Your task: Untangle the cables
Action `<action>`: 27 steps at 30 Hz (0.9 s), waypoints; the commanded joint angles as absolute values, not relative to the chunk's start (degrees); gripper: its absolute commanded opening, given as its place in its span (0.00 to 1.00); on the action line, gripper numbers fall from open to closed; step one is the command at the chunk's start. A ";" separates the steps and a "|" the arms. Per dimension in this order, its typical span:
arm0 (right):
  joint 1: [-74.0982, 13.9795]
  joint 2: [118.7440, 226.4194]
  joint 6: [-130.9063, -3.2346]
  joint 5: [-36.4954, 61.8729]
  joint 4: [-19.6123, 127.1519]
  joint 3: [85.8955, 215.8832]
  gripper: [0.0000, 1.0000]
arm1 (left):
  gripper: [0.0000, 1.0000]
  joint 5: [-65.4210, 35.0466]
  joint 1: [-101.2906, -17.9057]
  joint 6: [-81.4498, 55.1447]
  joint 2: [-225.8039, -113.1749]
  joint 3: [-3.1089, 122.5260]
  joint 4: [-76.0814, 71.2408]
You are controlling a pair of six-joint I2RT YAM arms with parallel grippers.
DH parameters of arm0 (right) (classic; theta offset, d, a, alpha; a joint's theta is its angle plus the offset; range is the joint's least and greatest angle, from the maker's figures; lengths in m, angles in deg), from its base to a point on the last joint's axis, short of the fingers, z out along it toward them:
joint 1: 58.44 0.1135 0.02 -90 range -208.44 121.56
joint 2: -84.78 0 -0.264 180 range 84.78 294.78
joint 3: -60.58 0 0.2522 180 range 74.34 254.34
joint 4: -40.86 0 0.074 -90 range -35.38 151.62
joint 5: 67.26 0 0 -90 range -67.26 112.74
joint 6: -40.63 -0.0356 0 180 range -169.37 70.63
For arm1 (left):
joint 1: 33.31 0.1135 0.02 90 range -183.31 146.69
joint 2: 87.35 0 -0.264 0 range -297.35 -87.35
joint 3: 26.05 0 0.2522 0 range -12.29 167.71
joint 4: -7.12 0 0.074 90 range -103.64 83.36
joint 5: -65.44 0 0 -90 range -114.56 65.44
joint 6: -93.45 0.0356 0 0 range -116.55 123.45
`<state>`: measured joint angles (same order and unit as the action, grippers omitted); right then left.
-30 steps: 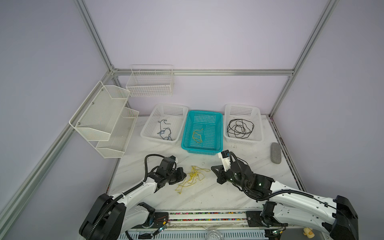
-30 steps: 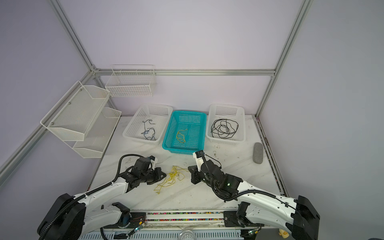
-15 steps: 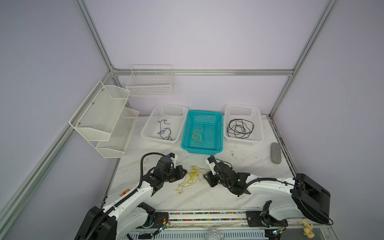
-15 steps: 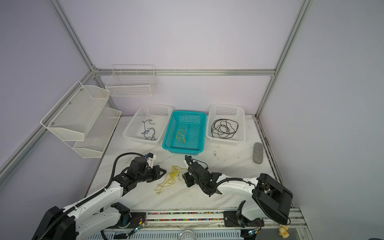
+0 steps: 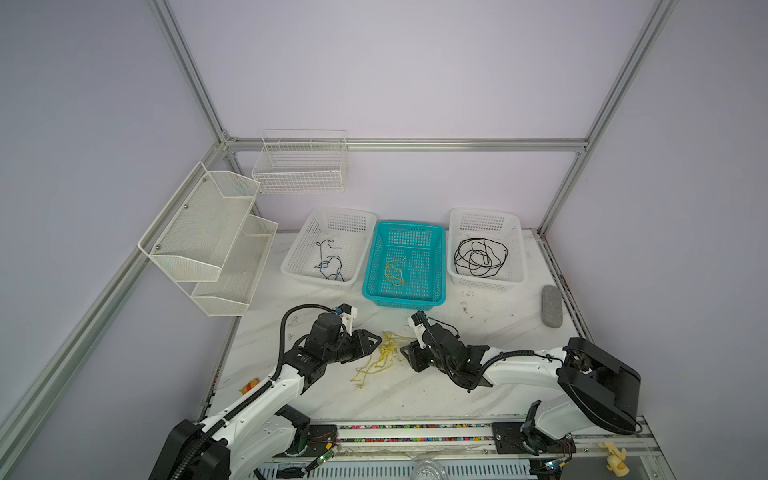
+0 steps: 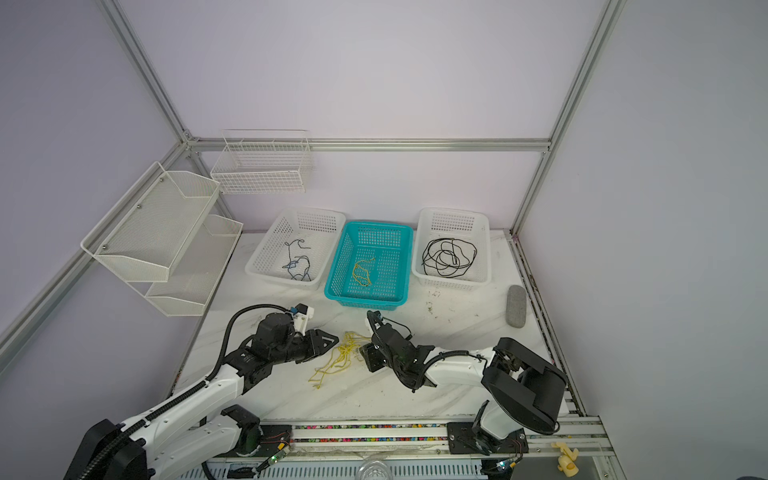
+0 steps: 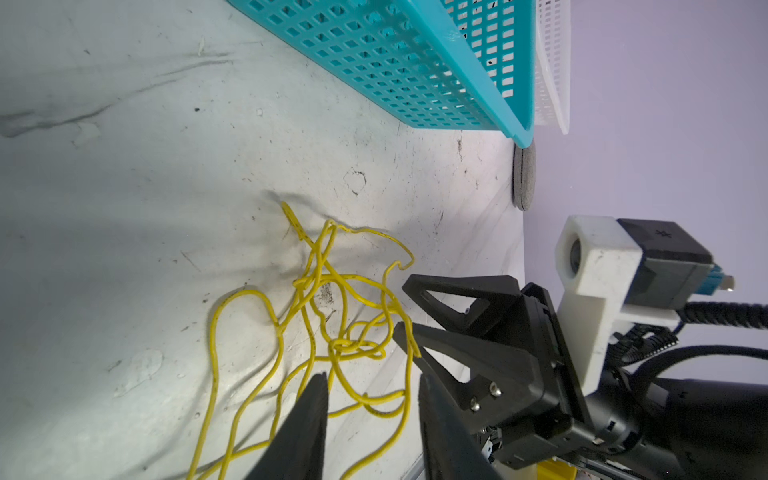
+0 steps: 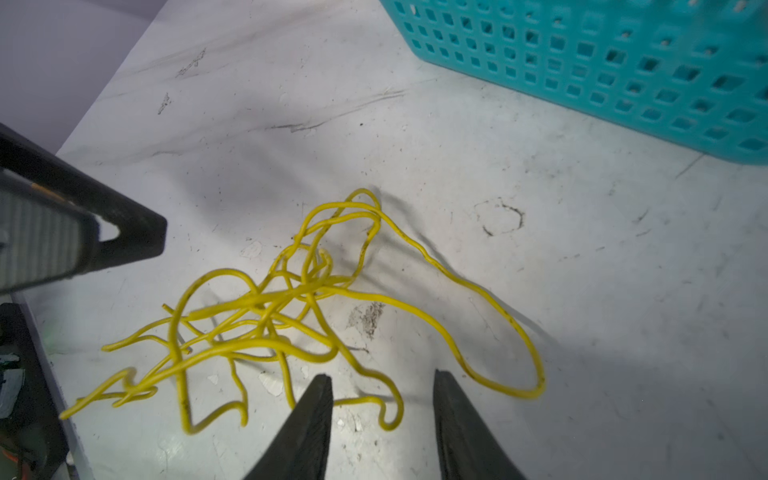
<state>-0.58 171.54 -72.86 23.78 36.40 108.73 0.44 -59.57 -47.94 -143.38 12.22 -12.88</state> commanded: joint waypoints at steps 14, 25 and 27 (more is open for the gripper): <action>-0.40 172.26 -71.27 23.28 34.88 111.23 0.00 | 0.49 12.03 -61.68 -50.69 -150.36 11.61 2.07; -0.39 155.05 -66.26 21.72 44.04 113.72 0.00 | 0.33 12.27 -64.16 -49.90 -155.08 11.75 5.76; -0.43 152.78 -65.86 21.74 45.73 114.30 0.00 | 0.23 12.02 -64.16 -49.57 -155.20 11.62 5.80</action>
<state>-0.55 156.55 -67.57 22.12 46.72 110.54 11.21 -63.61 -50.30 -154.37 12.24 6.40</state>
